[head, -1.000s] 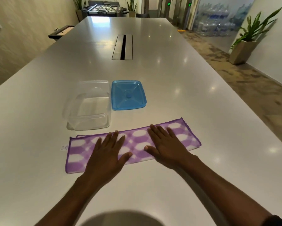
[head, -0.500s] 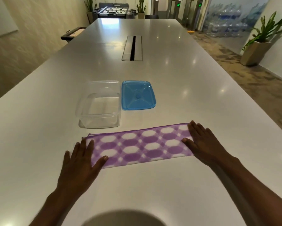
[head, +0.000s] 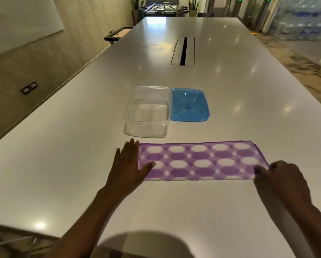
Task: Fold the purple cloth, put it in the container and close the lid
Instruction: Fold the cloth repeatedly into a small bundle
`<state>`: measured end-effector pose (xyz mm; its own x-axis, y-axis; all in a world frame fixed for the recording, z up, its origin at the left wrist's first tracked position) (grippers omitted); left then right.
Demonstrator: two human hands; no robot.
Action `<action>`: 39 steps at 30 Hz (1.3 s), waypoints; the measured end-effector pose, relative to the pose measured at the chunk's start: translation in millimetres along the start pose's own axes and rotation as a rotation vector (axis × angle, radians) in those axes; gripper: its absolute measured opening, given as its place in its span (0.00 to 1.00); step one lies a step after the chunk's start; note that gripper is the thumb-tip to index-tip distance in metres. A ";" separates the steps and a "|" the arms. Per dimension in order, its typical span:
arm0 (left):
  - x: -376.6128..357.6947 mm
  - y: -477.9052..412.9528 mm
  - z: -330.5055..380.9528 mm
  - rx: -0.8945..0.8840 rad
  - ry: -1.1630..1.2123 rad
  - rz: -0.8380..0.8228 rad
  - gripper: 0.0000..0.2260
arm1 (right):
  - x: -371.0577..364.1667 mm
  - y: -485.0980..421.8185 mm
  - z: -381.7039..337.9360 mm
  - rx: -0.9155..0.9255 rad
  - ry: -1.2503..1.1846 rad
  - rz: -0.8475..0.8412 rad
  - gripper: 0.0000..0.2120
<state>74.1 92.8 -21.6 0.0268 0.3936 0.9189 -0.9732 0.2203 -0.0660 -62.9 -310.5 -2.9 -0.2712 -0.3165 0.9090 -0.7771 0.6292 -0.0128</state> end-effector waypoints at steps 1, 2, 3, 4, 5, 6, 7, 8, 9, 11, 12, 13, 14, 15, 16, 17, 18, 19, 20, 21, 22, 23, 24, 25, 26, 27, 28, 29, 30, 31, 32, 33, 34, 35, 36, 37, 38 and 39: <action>-1.7 0.2 -2.1 0.002 -0.001 -0.008 0.42 | -1.2 -1.7 -0.3 0.000 -0.012 -0.008 0.18; -2.7 0.1 -4.5 0.008 0.000 -0.012 0.43 | -1.8 -3.4 -1.0 -0.005 -0.019 -0.016 0.17; -3.3 -0.1 -6.2 0.013 0.002 -0.015 0.43 | -2.1 -5.2 -1.4 -0.013 -0.027 -0.028 0.18; -3.4 -0.5 -7.3 0.015 0.010 -0.016 0.43 | -2.1 -6.7 -2.3 -0.027 -0.037 -0.043 0.18; -3.7 -0.7 -7.5 0.014 0.023 -0.016 0.42 | -1.8 -8.4 -3.4 -0.037 -0.054 -0.058 0.18; -4.2 -0.7 -7.1 0.012 0.036 -0.016 0.41 | -0.6 -10.1 -5.2 -0.041 -0.077 -0.066 0.18; -4.7 -0.6 -7.2 0.010 0.051 -0.017 0.39 | 1.4 -11.7 -8.5 -0.041 -0.110 -0.062 0.16; -4.9 -0.4 -7.4 0.008 0.068 -0.020 0.36 | 3.7 -12.4 -12.0 -0.048 -0.159 -0.047 0.14; -4.4 -0.4 -8.6 0.004 0.089 -0.019 0.34 | 5.6 -12.6 -17.4 -0.059 -0.225 -0.027 0.11; -2.2 0.0 -8.3 -0.013 0.136 -0.005 0.29 | 10.9 -10.4 -30.2 -0.075 -0.371 0.023 0.06; -0.1 0.4 -9.0 -0.021 0.170 0.008 0.27 | 13.6 -8.3 -40.4 -0.067 -0.433 0.051 0.07; 1.8 0.9 -9.9 -0.020 0.213 0.019 0.26 | 16.4 -5.1 -52.5 -0.045 -0.482 0.079 0.12; 3.2 1.1 -11.2 -0.002 0.265 0.023 0.25 | 20.3 -1.1 -66.7 -0.005 -0.515 0.114 0.18; 3.8 1.4 -14.4 0.038 0.322 0.014 0.25 | 24.9 4.5 -84.1 0.056 -0.523 0.154 0.22; 3.3 1.7 -18.3 0.092 0.386 -0.003 0.25 | 28.5 11.4 -103.9 0.129 -0.510 0.185 0.25; 2.2 1.6 -23.3 0.142 0.454 -0.023 0.25 | 30.0 19.5 -125.7 0.204 -0.485 0.207 0.26; 1.4 1.2 -27.3 0.171 0.518 -0.041 0.26 | 28.7 28.1 -147.6 0.274 -0.464 0.216 0.27; 1.3 0.7 -29.5 0.185 0.573 -0.053 0.28 | 25.1 36.6 -168.4 0.331 -0.453 0.206 0.27; 1.6 0.2 -30.7 0.190 0.620 -0.055 0.29 | 19.5 44.5 -187.8 0.382 -0.449 0.190 0.27; 2.4 0.0 -30.9 0.190 0.657 -0.052 0.30 | 12.4 52.3 -206.5 0.434 -0.438 0.175 0.27; 3.6 0.1 -31.3 0.188 0.690 -0.046 0.30 | 4.4 60.5 -224.5 0.490 -0.426 0.167 0.25; 4.5 0.3 -31.1 0.187 0.723 -0.040 0.29 | -4.1 68.6 -240.8 0.540 -0.423 0.159 0.24; 5.7 1.0 -30.9 0.185 0.757 -0.031 0.29 | -15.2 76.1 -255.6 0.583 -0.432 0.142 0.23; 7.0 1.6 -30.7 0.182 0.781 -0.020 0.29 | -27.2 83.6 -268.3 0.613 -0.430 0.110 0.22; 8.0 2.0 -30.1 0.177 0.792 -0.009 0.28 | -40.3 89.8 -278.9 0.631 -0.419 0.074 0.21; 9.0 2.2 -30.1 0.171 0.792 0.001 0.28 | -54.4 95.7 -286.4 0.630 -0.418 0.032 0.20; 10.1 2.2 -29.6 0.165 0.785 0.011 0.27 | -68.5 99.6 -291.2 0.614 -0.458 -0.030 0.18; 11.2 1.8 -30.7 0.161 0.782 0.020 0.27 | -82.3 104.2 -295.1 0.600 -0.488 -0.100 0.15; 12.1 1.6 -31.6 0.159 0.785 0.029 0.27 | -94.1 109.1 -299.8 0.628 -0.466 -0.145 0.13; 12.7 1.4 -32.6 0.157 0.796 0.037 0.25 | -103.8 114.5 -304.5 0.677 -0.422 -0.174 0.11; 12.6 0.4 -34.3 0.155 0.807 0.044 0.24 | -113.8 117.5 -305.6 0.711 -0.362 -0.179 0.09; 12.5 -0.1 -35.7 0.155 0.818 0.050 0.22 | -119.5 120.0 -306.0 0.723 -0.344 -0.175 0.08; 12.7 -0.4 -36.5 0.159 0.831 0.054 0.20 | -122.4 123.1 -307.4 0.749 -0.298 -0.171 0.09; 13.2 -0.7 -36.8 0.164 0.849 0.055 0.20 | -125.1 123.7 -307.5 0.747 -0.294 -0.192 0.09; 14.4 -0.7 -36.0 0.165 0.866 0.056 0.20 | -125.8 124.6 -308.2 0.745 -0.314 -0.220 0.07; 15.5 -0.7 -35.0 0.164 0.879 0.057 0.20 | -125.1 125.7 -310.4 0.769 -0.318 -0.235 0.09; 17.3 -0.4 -33.1 0.160 0.891 0.059 0.22 | -123.8 126.0 -312.1 0.792 -0.338 -0.249 0.13; 18.1 -0.2 -32.0 0.153 0.901 0.063 0.23 | -122.5 127.3 -312.4 0.821 -0.347 -0.263 0.15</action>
<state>82.0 128.4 -17.3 0.0782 0.9625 0.2596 -0.9968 0.0794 0.0060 48.9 30.1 14.3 -0.0807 -0.6558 0.7506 -0.9603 -0.1507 -0.2349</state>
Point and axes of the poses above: each hand's wrist, its own y-axis away from the middle knuckle, its own x-axis out of the back of the hand, z = x × y, the point moved 6 cm from there along -y, towards the middle knuckle, and after that the axes turned 6 degrees about x, right-handed, at the moved point
